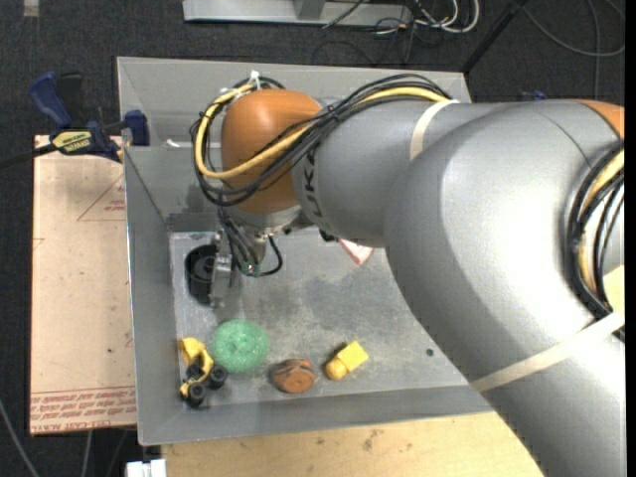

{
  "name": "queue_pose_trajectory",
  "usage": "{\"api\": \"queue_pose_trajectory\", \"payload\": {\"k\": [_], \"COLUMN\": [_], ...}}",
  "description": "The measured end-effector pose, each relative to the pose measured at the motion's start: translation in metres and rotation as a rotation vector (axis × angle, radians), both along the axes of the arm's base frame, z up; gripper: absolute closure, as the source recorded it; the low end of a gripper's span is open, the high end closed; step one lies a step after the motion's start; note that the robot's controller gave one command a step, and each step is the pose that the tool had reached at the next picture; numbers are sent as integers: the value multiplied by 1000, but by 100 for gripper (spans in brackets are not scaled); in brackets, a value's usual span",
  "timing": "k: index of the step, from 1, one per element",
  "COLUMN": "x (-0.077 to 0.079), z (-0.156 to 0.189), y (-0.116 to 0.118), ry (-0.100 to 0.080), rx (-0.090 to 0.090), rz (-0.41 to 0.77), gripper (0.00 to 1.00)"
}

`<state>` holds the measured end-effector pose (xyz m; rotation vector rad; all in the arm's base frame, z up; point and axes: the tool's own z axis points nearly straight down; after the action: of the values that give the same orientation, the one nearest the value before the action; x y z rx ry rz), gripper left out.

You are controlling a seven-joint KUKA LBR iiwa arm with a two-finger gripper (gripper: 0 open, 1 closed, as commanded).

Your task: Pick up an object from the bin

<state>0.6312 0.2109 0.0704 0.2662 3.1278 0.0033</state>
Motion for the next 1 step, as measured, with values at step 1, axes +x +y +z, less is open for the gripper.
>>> {"api": "queue_pose_trajectory", "payload": {"k": [1], "x": [0], "z": [0], "y": [0], "ry": [0], "rx": [0], "rz": [0], "gripper": [100]}}
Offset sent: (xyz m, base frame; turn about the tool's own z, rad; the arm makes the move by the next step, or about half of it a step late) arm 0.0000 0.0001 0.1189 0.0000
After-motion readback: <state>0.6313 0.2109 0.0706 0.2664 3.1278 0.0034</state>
